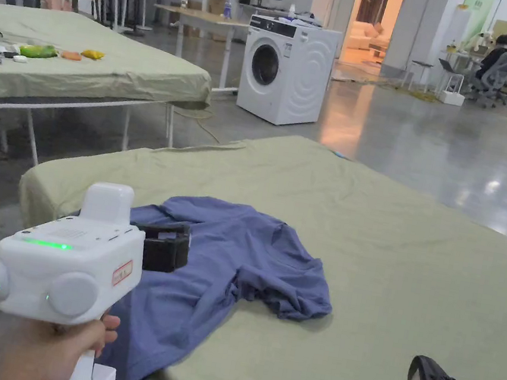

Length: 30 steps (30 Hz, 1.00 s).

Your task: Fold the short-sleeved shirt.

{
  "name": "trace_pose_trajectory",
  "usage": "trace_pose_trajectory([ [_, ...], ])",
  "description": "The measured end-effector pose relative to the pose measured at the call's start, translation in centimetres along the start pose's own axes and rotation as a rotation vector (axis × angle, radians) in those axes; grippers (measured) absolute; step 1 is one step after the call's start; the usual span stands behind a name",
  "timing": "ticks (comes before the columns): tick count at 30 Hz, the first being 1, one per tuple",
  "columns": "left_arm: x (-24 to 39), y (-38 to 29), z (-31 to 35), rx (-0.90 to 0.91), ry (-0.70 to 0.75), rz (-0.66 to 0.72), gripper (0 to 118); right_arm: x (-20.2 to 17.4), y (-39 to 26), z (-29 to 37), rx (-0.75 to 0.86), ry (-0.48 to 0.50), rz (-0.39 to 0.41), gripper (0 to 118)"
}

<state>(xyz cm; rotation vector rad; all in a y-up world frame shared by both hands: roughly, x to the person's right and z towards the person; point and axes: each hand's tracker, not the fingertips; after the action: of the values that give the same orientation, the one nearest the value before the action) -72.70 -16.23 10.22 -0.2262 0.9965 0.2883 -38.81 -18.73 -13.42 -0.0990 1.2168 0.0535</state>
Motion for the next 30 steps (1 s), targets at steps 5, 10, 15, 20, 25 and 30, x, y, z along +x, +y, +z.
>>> trace_pose_trajectory([
  [5,-3.0,1.9,-19.8,-0.280,0.091,-0.065,118,1.4,-0.8,-1.6,-0.043,-0.014,0.016,3],
  [10,-4.9,1.9,-32.8,-0.498,0.178,-0.013,118,3.3,-2.0,-3.8,-0.133,-0.033,0.046,3],
  [15,-5.8,1.1,-40.8,-0.567,0.162,0.043,118,5.2,-3.2,-5.5,-0.176,-0.070,0.049,3],
  [20,-3.3,-1.8,-41.6,-0.695,0.181,0.002,118,6.6,-4.8,-6.5,-0.233,-0.096,0.009,3],
  [25,-2.5,-1.1,-43.6,-0.688,0.190,-0.115,59,7.1,-5.2,-6.7,-0.253,-0.109,0.001,3],
  [30,-0.9,-1.0,-41.0,-0.687,0.162,-0.156,4,7.3,-4.8,-6.6,-0.251,-0.112,0.035,3],
])
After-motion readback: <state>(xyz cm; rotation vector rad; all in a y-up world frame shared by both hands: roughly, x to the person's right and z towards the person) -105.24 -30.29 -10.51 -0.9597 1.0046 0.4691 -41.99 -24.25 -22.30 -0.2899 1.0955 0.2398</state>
